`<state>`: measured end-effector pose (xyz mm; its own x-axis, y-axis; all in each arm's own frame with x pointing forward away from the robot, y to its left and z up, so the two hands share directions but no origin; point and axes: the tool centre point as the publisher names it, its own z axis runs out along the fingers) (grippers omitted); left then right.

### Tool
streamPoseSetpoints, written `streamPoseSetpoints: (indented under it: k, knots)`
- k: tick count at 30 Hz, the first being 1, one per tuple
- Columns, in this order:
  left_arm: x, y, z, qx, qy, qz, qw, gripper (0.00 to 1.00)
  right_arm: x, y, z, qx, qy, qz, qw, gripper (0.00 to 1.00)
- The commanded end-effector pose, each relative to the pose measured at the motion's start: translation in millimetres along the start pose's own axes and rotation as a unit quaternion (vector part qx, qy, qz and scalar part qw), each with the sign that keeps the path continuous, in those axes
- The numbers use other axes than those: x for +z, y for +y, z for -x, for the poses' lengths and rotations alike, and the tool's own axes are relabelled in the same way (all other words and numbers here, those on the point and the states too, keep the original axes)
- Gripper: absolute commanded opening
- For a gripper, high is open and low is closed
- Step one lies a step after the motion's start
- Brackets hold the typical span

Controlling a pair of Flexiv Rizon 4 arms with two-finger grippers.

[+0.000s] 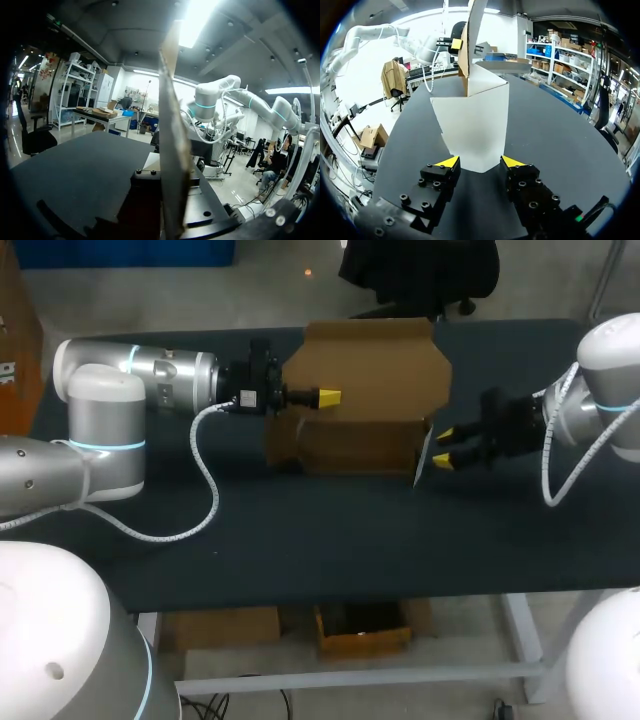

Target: Assemble the packaging by folding the flat box into shape, placing the metal phone stand inside, and closing the box properly

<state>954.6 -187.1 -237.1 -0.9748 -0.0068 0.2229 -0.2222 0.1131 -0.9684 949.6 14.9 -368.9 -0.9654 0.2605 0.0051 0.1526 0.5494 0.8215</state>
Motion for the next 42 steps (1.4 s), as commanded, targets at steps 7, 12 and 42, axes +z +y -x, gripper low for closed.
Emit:
streamPoseSetpoints:
  k: [7, 12, 42]
  knots:
    - [1.8, 3.6, 0.9, 0.000, 0.000, -0.001, 1.000, 0.00, 7.2, 2.4, 2.4, -0.003, 0.015, 0.011, 1.000, 0.48]
    - [1.8, 3.6, 0.9, 0.000, 0.000, -0.001, 1.000, 0.00, 9.6, 4.6, 1.5, -0.002, 0.014, 0.015, 1.000, 0.47]
    - [1.8, 3.6, 0.9, 0.000, 0.000, -0.001, 1.000, 0.00, 28.5, 20.3, -6.3, 0.035, -0.023, 0.044, 0.998, 0.43]
